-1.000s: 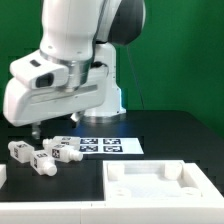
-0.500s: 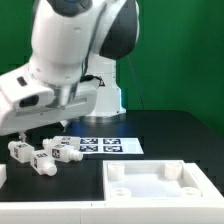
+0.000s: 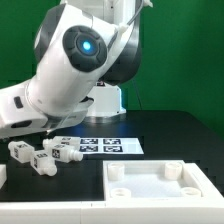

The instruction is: Assemble one leg

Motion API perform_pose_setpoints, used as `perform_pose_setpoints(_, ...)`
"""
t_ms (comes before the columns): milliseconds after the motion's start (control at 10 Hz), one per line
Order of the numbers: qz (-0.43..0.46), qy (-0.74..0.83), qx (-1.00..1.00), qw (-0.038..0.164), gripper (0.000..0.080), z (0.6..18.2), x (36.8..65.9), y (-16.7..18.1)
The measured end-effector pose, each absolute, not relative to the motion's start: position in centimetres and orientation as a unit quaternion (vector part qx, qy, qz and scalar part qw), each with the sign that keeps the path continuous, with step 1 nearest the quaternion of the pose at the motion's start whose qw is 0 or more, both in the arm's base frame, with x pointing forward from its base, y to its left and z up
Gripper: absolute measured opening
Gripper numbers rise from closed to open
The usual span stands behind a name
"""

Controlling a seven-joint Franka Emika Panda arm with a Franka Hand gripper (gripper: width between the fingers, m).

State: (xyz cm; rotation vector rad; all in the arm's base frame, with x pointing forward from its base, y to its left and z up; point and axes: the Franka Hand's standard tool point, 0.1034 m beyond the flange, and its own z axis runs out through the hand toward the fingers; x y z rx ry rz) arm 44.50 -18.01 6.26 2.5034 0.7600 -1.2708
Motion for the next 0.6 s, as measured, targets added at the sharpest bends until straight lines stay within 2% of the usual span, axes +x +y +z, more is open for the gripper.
perform_pose_setpoints(400,-0.443,0.258,0.850,0.123,0.0649,5.4,44.8,-17.8)
perform_pose_setpoints(500,-0.428,0.241,0.861,0.131,0.0649,4.2,43.6,-18.5)
perform_pose_setpoints(600,-0.427,0.241,0.863,0.126,0.0649,2.7,41.4,-19.0)
